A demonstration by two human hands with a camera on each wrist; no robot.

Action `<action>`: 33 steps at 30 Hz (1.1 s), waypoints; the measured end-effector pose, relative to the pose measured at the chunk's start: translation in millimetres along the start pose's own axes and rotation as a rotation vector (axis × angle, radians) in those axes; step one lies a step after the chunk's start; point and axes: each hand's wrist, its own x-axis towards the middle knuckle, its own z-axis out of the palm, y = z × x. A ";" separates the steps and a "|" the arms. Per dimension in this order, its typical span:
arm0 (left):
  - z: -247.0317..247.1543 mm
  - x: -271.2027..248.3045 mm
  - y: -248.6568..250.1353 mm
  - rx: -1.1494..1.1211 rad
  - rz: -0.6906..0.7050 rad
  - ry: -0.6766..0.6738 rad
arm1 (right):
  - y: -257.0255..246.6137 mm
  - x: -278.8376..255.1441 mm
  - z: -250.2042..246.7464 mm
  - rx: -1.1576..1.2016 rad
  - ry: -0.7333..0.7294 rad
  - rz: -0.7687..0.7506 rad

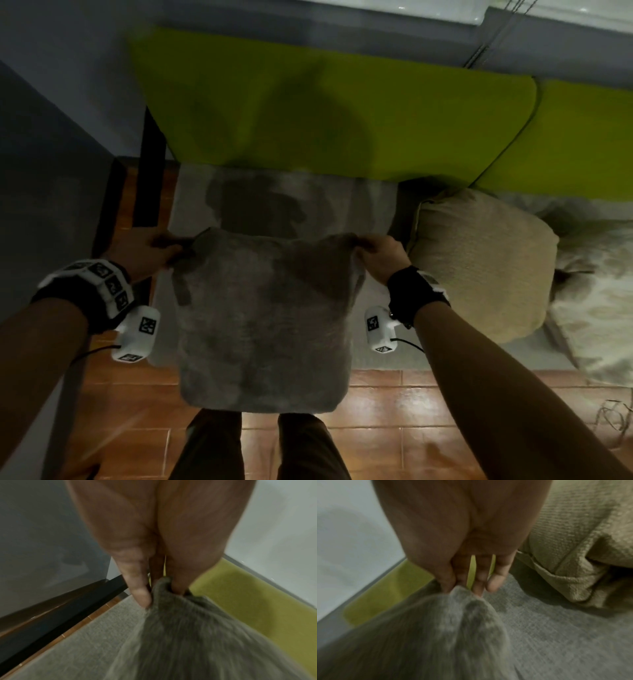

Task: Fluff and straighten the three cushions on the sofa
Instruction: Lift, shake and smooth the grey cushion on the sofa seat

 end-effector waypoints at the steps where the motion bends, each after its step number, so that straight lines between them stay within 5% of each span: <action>1: -0.1 -0.1 -0.5 0.016 0.014 0.063 | 0.5 0.2 1.3 -0.037 0.081 -0.010; 4: 4.6 0.1 2.6 0.173 0.044 0.229 | 2.6 0.1 10.5 -0.059 0.206 -0.036; 7: 10.2 -9.9 10.6 0.177 0.111 0.273 | 9.1 1.2 16.3 0.057 0.181 -0.015; 11: 6.9 -25.4 17.8 0.046 0.100 0.234 | 20.4 3.5 9.4 0.277 -0.022 0.073; 14: 3.5 -29.7 20.9 -0.025 0.036 0.145 | 16.1 1.7 -1.1 0.042 -0.202 0.007; 18: 6.3 -24.7 24.0 0.256 0.083 0.092 | 8.4 7.7 -5.8 -0.412 0.016 -0.025; 23: 14.7 -32.0 29.9 0.193 0.258 0.282 | 7.8 0.7 7.3 -0.251 0.054 0.084; 29: 8.9 -25.1 30.6 0.120 0.079 0.258 | 8.3 -0.3 4.5 0.018 0.019 0.101; 33: 5.0 -19.2 27.7 0.331 0.030 0.155 | 3.4 -5.1 2.0 -0.193 -0.042 -0.005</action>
